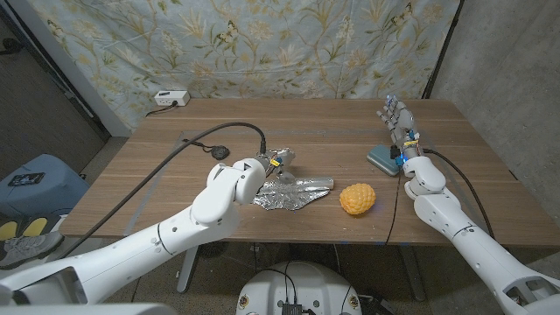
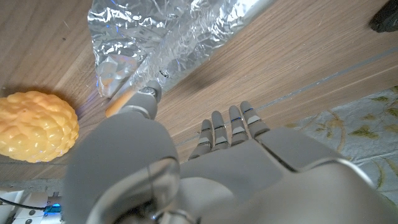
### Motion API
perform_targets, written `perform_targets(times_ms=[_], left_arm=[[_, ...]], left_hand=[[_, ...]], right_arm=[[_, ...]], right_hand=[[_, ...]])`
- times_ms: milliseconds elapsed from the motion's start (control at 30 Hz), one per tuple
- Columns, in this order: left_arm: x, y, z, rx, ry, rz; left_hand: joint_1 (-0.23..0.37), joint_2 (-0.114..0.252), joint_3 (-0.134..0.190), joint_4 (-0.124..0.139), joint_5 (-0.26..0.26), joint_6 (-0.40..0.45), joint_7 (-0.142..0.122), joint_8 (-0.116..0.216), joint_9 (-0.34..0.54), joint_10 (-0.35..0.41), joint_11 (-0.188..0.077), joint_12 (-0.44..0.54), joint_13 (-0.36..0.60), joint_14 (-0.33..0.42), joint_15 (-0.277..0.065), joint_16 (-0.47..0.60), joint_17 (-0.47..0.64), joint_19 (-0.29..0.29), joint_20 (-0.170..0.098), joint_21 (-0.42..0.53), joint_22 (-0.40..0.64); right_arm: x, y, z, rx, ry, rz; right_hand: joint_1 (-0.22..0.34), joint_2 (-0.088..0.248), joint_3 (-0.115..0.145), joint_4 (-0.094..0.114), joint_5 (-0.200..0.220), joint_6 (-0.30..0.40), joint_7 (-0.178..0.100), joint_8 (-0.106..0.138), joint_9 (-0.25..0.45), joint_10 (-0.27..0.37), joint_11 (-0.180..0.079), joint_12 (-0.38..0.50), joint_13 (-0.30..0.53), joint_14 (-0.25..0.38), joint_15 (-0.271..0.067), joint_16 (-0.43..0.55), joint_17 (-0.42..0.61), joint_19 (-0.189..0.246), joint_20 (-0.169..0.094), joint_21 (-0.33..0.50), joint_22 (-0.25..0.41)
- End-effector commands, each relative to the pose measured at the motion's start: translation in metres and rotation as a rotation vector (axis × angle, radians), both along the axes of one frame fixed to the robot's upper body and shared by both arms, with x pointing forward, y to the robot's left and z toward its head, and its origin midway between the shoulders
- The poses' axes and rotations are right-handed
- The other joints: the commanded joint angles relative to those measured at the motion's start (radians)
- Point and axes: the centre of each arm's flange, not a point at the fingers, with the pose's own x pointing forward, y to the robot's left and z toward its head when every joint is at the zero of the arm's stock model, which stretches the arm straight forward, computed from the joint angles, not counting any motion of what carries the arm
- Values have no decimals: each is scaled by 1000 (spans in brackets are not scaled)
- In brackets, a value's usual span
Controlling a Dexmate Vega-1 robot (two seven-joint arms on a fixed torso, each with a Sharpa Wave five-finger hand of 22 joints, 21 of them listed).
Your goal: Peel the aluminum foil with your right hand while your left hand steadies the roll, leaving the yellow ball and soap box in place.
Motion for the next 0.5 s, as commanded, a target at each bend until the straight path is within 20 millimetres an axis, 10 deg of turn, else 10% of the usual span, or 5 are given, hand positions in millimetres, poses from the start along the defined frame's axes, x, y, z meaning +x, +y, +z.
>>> perform_targets(times_ms=[33, 500], left_arm=[[0, -6, -6, 9, 61, -15], [-1, -15, -14, 36, 70, -1]], left_hand=[[-1, -13, -10, 2, -3, 4, 4, 3, 3, -2, 7, 6, 9, -1, 7, 8, 8, 6, 6, 8, 5], [-23, -28, -41, 10, -17, 7, 4, -5, 7, 0, 6, 30, 38, 4, 5, 34, 37, 16, 7, 18, 14]], right_arm=[[0, -4, -5, 15, 11, -3], [4, -6, -13, 37, 24, 3]], right_hand=[[11, 21, -1, -6, 0, -1, -1, -2, 4, 0, 1, -2, 2, -1, -35, 8, 6, -2, -53, 3, 4], [13, 22, -1, -7, 0, -4, -1, -2, 5, -3, 0, -2, 2, -2, -35, 8, 6, -3, -54, 4, 4]])
